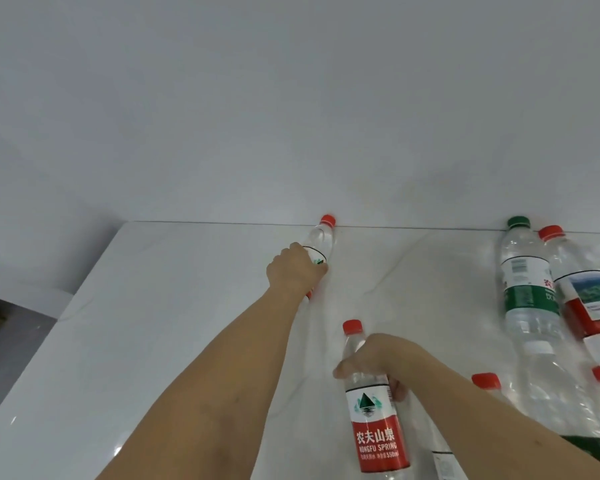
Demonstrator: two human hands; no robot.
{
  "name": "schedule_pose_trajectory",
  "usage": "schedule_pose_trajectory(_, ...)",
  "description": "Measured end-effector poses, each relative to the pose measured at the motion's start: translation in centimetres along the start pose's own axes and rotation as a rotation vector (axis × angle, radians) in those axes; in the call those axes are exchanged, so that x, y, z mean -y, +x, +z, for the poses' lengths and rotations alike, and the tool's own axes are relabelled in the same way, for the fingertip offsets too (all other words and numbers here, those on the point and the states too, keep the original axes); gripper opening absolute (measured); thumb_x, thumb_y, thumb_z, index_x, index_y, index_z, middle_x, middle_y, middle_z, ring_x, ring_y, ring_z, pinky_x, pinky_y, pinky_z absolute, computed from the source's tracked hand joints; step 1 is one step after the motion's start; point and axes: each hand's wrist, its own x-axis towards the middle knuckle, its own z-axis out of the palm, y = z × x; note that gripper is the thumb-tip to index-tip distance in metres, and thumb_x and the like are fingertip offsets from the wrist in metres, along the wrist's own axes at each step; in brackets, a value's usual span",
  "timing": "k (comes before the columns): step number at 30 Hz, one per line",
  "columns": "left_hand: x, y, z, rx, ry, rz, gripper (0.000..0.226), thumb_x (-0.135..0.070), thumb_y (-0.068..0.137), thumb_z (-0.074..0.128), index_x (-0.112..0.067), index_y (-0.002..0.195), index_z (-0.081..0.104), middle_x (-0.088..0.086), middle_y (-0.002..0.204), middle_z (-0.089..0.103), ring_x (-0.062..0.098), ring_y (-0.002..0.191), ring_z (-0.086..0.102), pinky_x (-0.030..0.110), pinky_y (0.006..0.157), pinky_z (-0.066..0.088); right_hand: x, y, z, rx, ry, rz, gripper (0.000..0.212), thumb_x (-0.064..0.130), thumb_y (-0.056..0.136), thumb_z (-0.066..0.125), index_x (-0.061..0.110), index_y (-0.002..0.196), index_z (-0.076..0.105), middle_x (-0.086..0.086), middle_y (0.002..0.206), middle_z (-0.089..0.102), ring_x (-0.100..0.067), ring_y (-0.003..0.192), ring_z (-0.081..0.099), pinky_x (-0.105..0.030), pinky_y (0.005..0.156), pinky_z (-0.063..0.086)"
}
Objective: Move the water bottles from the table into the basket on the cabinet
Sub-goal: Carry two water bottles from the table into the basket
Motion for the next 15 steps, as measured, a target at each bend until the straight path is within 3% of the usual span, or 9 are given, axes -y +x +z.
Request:
schedule_pose_trajectory(6,2.7,-2.0,0.1,0.002,-0.126,-0.112,0.061,-0.062,0.064,0.066,-0.016,0.101,0.054,-0.004,0.085,0.059,0.021,0.079,0.063,0.029,0.063,0.044,-1.7,2.0,0.9,-0.098,0.253,-0.005,0.054,0.046,0.062,0.082,0.014,0.097,0.055,-0.01,0.082,0.074,-0.026,0.069,0.073,-0.041,0.073,0.06)
schedule_pose_trajectory(10,4.6,-4.4,-1.0,-0.027,-0.291,-0.142,0.061,-0.062,0.059,0.065,-0.017,0.098,0.052,-0.008,0.082,0.058,0.01,0.07,0.058,0.026,0.054,0.039,-2.5,1.6,1.0,-0.154,0.682,-0.18,0.055,0.033,0.059,0.083,0.008,0.103,0.061,-0.016,0.085,0.074,-0.032,0.07,0.073,-0.048,0.075,0.06)
schedule_pose_trajectory(15,5.7,-7.5,-6.1,-0.102,-0.535,-0.07,0.062,-0.054,0.059,0.07,-0.019,0.105,0.05,-0.009,0.092,0.063,0.01,0.08,0.063,0.03,0.066,0.052,-0.4,-2.6,-0.9,-0.33,1.052,-0.387,0.049,0.023,0.069,0.082,0.013,0.109,0.056,-0.011,0.1,0.069,-0.027,0.078,0.071,-0.032,0.06,0.052)
